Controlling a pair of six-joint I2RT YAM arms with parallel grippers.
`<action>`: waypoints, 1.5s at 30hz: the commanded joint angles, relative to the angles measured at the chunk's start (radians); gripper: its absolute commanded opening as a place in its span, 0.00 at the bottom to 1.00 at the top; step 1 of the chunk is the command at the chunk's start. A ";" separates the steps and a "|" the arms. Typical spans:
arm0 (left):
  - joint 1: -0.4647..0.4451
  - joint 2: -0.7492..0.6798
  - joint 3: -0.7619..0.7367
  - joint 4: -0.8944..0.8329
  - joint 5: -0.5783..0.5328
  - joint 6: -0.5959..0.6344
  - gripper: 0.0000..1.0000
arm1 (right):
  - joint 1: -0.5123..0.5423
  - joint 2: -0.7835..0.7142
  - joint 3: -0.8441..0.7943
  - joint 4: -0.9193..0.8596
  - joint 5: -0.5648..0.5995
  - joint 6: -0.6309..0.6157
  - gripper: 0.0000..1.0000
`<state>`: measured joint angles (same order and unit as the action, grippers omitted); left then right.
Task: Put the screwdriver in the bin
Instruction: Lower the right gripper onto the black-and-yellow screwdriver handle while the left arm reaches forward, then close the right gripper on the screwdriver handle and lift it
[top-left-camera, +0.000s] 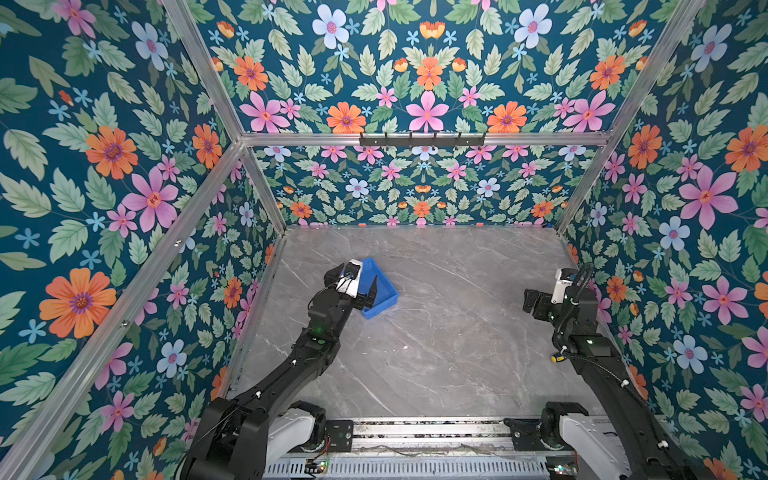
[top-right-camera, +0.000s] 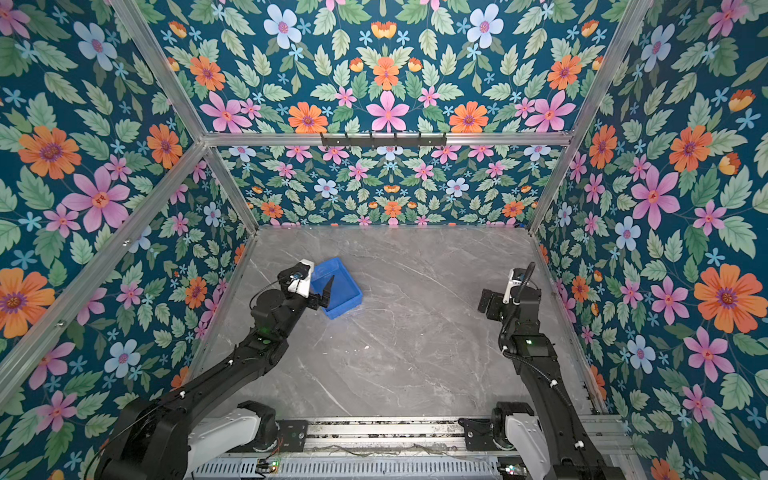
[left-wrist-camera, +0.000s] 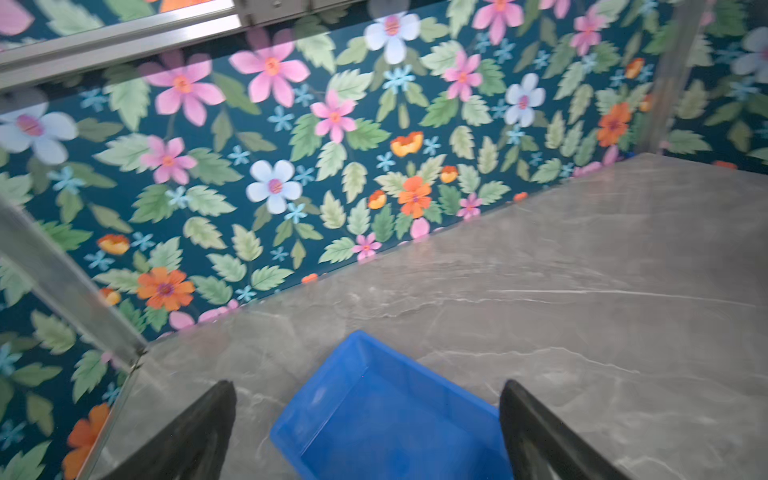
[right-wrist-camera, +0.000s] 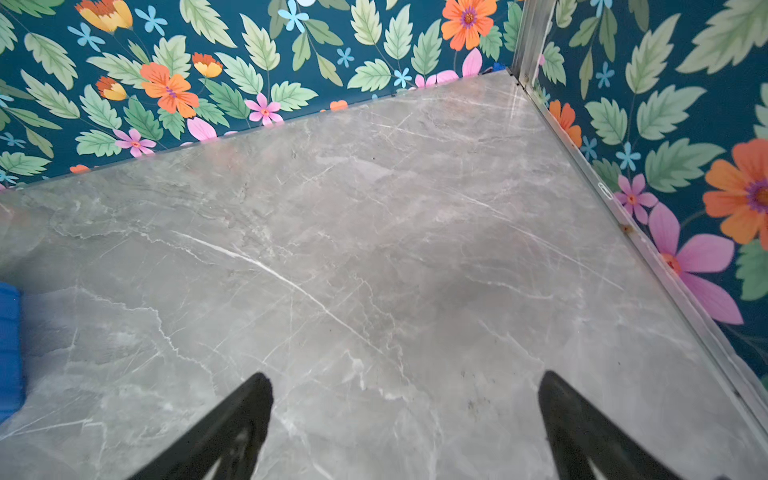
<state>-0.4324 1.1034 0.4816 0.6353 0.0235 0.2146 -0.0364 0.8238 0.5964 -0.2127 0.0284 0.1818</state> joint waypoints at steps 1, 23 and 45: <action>-0.073 0.015 0.040 -0.071 0.064 0.025 1.00 | 0.001 -0.048 0.020 -0.193 0.015 0.034 0.99; -0.439 0.293 0.268 -0.145 0.357 0.018 1.00 | -0.406 0.073 0.137 -0.571 -0.104 0.264 0.99; -0.474 0.333 0.296 -0.187 0.449 0.048 1.00 | -0.479 0.367 0.014 -0.397 -0.058 0.490 0.86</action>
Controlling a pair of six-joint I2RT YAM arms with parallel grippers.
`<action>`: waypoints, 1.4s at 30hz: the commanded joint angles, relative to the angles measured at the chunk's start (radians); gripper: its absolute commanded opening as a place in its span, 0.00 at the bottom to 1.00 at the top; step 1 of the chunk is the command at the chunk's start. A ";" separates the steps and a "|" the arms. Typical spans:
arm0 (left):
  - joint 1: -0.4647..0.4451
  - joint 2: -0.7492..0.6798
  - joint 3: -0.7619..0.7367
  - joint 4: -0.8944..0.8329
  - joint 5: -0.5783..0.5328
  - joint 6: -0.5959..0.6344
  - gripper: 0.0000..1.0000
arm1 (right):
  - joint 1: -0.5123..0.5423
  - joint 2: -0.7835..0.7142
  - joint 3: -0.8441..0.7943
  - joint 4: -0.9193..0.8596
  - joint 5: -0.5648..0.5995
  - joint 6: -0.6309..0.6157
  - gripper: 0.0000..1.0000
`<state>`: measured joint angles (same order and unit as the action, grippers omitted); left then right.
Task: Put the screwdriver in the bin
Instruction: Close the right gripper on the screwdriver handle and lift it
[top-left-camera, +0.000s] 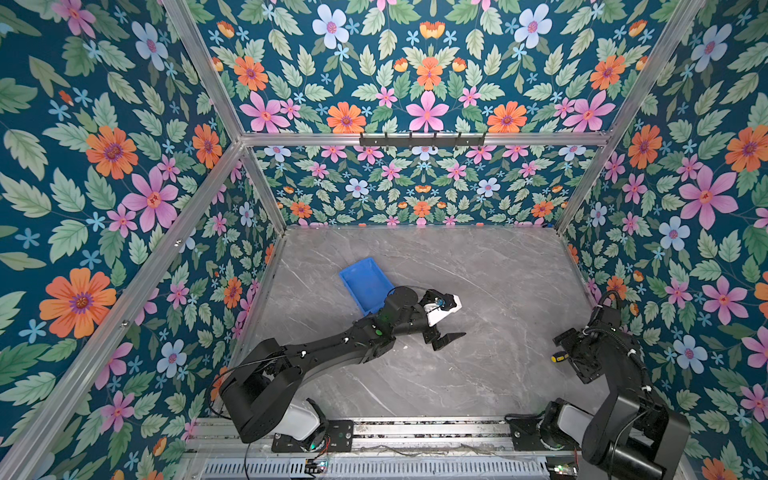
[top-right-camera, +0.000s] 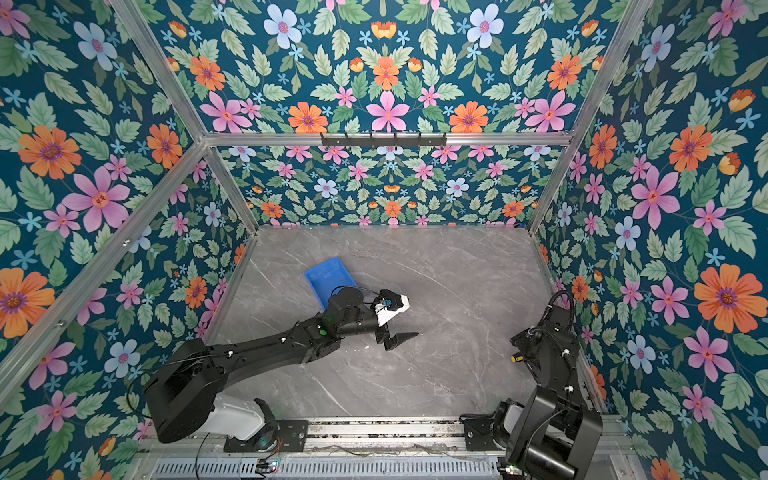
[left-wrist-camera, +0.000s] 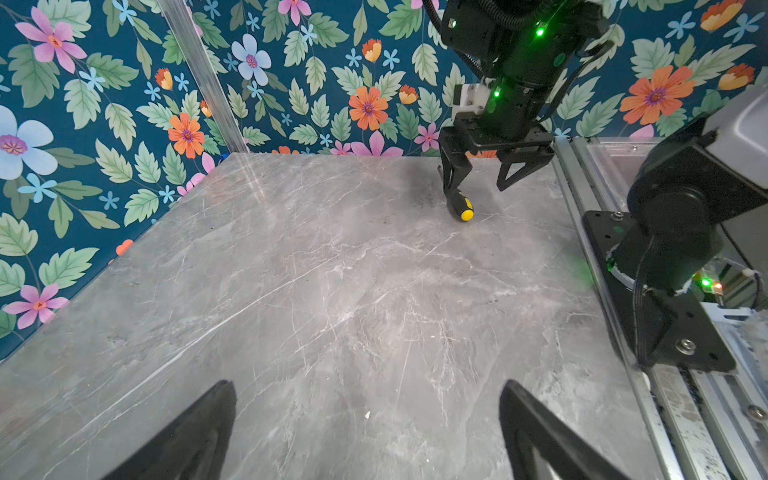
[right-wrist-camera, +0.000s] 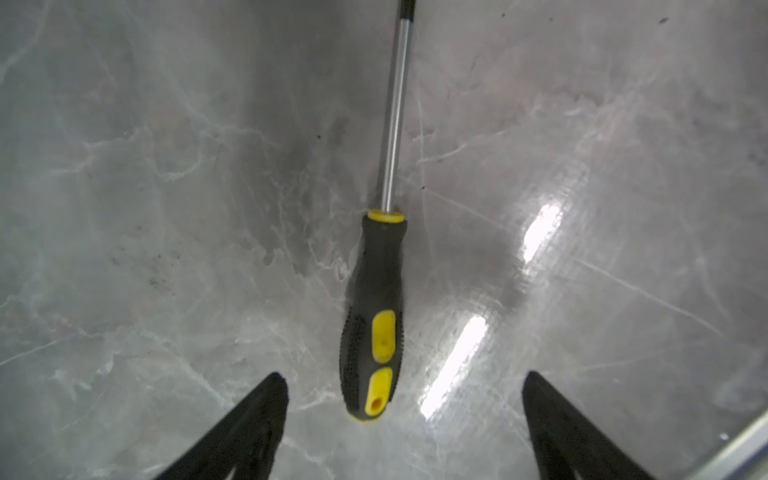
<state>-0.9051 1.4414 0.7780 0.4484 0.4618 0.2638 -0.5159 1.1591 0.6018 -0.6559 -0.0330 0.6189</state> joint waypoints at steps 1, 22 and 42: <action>-0.002 -0.004 -0.001 -0.001 0.010 -0.001 1.00 | 0.001 0.049 0.012 0.054 0.001 0.054 0.85; -0.003 -0.007 -0.021 0.037 -0.039 -0.016 1.00 | 0.001 0.243 0.044 0.091 -0.027 0.067 0.31; -0.003 -0.019 -0.052 0.044 -0.080 -0.055 1.00 | 0.001 0.132 0.032 0.056 -0.061 0.066 0.00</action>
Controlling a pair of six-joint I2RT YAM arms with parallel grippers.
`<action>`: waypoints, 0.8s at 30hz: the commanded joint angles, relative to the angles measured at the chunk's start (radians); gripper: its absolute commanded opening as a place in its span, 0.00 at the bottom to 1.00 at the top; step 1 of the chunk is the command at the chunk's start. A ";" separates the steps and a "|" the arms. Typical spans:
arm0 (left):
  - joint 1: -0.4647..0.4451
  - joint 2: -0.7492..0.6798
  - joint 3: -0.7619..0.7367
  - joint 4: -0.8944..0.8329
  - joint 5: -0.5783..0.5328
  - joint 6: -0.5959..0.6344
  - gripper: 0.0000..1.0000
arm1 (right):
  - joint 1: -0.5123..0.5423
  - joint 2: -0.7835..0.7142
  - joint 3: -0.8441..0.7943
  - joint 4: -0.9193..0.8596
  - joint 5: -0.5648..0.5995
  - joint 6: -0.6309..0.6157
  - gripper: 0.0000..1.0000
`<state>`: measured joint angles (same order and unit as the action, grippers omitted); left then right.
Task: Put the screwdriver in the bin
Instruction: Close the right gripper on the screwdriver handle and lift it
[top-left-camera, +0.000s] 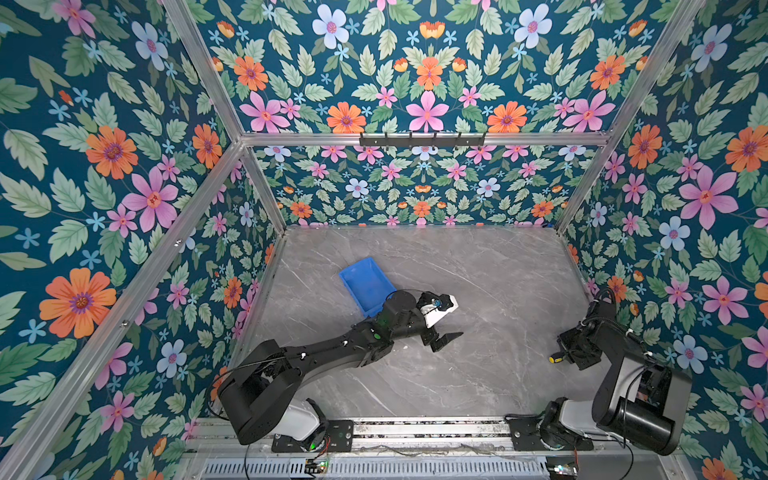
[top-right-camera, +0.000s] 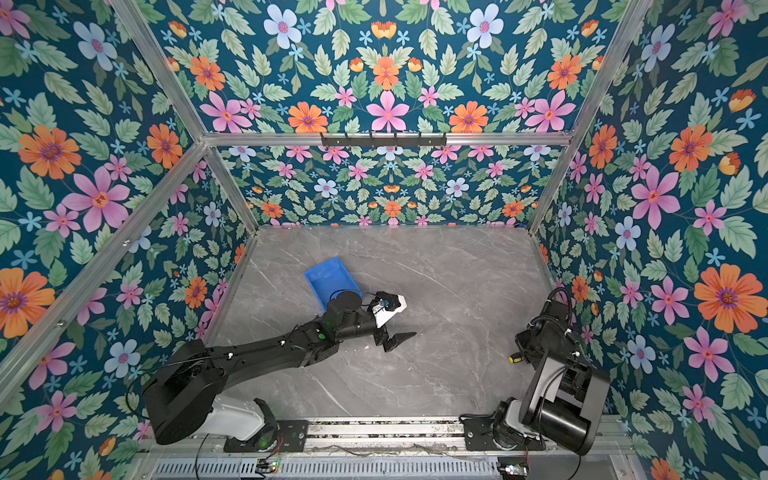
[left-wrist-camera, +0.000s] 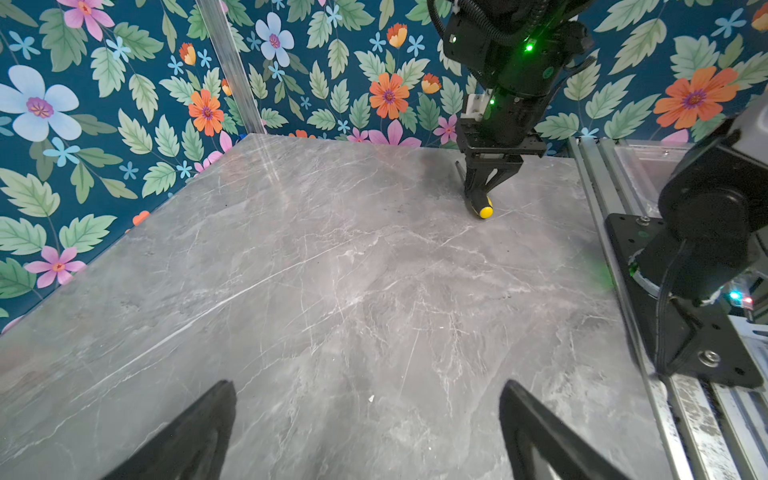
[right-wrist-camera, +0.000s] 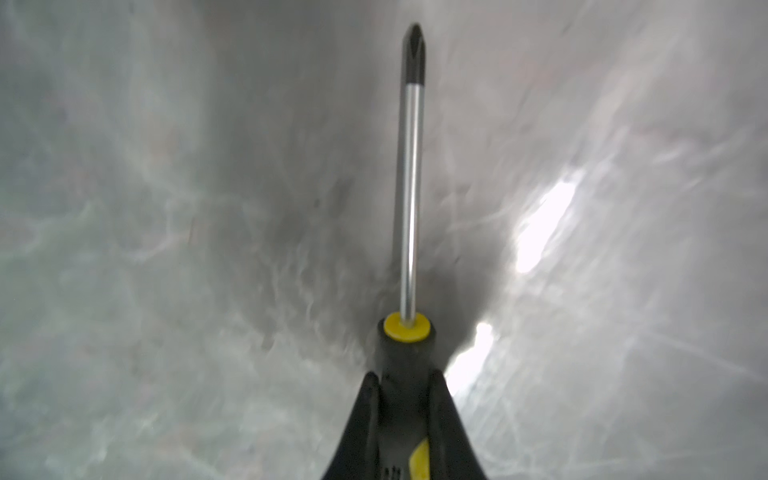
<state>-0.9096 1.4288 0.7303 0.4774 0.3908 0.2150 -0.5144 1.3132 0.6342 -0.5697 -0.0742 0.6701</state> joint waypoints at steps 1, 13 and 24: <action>0.002 -0.007 -0.006 0.017 -0.010 -0.008 1.00 | -0.001 -0.037 -0.001 -0.036 -0.022 0.016 0.00; 0.006 0.009 -0.043 0.137 -0.042 -0.116 1.00 | 0.051 -0.213 0.011 -0.069 -0.004 -0.061 0.00; 0.037 -0.040 -0.097 0.190 -0.106 -0.215 1.00 | 0.214 -0.334 0.053 -0.013 0.045 -0.202 0.00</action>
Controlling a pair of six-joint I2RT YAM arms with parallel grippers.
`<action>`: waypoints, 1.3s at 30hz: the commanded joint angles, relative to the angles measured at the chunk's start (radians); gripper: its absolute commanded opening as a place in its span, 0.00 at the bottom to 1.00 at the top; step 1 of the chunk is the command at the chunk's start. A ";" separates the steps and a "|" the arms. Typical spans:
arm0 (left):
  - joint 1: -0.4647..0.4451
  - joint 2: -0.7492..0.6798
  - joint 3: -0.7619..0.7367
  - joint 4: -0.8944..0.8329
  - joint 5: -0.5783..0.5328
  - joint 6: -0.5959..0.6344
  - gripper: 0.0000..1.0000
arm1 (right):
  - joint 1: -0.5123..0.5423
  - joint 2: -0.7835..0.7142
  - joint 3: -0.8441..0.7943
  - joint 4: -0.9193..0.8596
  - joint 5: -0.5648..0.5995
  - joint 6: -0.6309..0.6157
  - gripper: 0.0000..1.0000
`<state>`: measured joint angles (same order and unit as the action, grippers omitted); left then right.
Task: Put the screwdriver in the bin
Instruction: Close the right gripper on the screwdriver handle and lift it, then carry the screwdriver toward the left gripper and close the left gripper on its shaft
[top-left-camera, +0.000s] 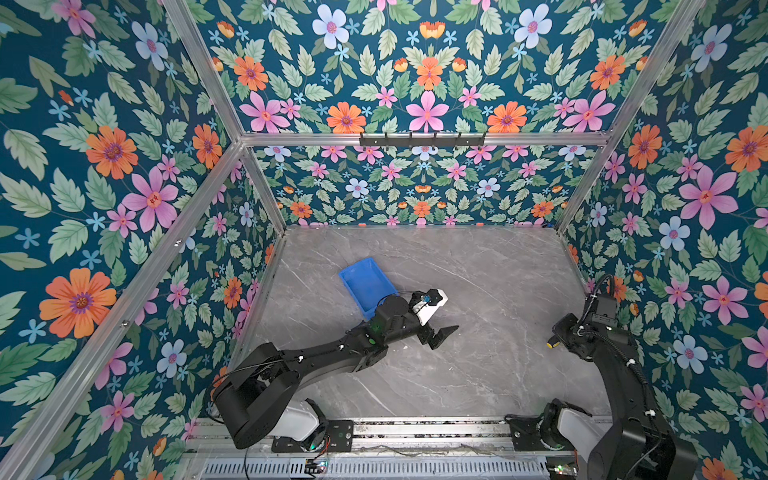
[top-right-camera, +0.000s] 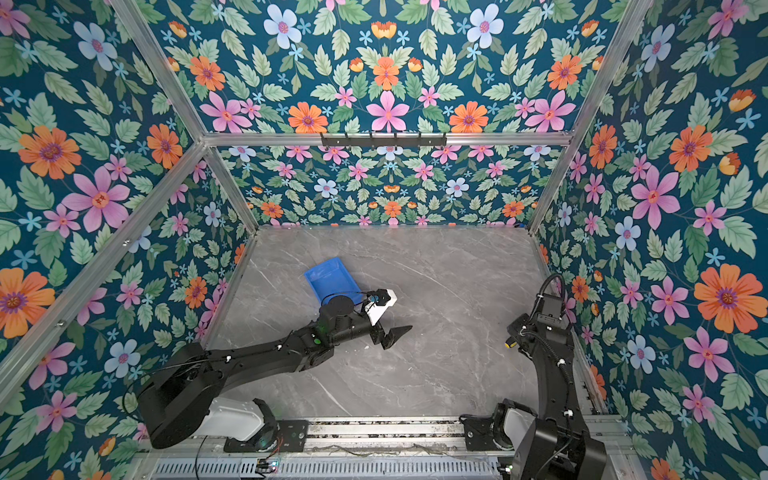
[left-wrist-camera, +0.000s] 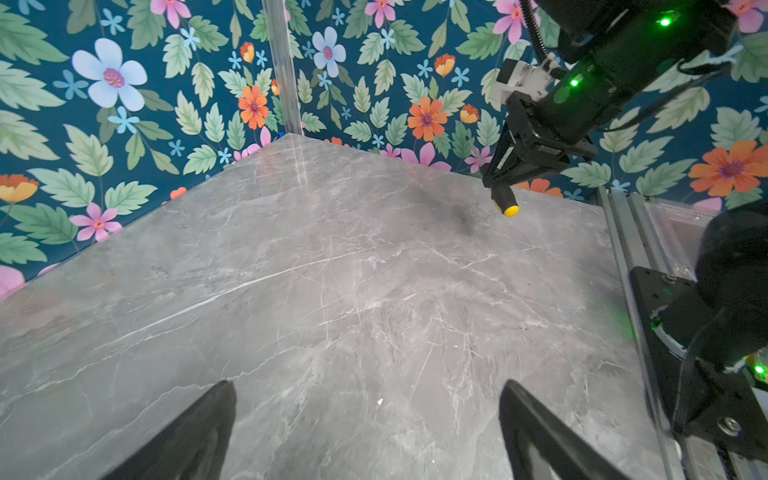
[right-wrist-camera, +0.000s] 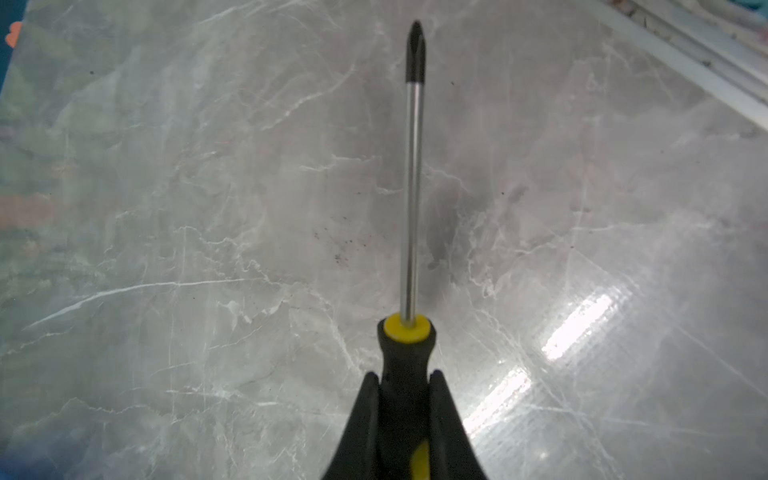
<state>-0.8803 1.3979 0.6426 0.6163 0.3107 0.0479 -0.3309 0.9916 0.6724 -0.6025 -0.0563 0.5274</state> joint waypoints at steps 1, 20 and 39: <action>0.013 -0.011 -0.018 0.066 -0.032 -0.064 1.00 | 0.051 -0.017 0.021 0.025 0.032 -0.077 0.00; 0.152 0.025 -0.039 0.267 -0.062 -0.458 1.00 | 0.455 0.001 0.103 0.215 0.014 -0.352 0.00; 0.155 0.159 0.123 0.390 0.059 -0.609 1.00 | 0.749 0.093 0.137 0.449 -0.124 -0.635 0.00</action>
<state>-0.7246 1.5444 0.7509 0.9485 0.3210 -0.5453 0.3916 1.0729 0.7940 -0.2131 -0.1696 -0.0422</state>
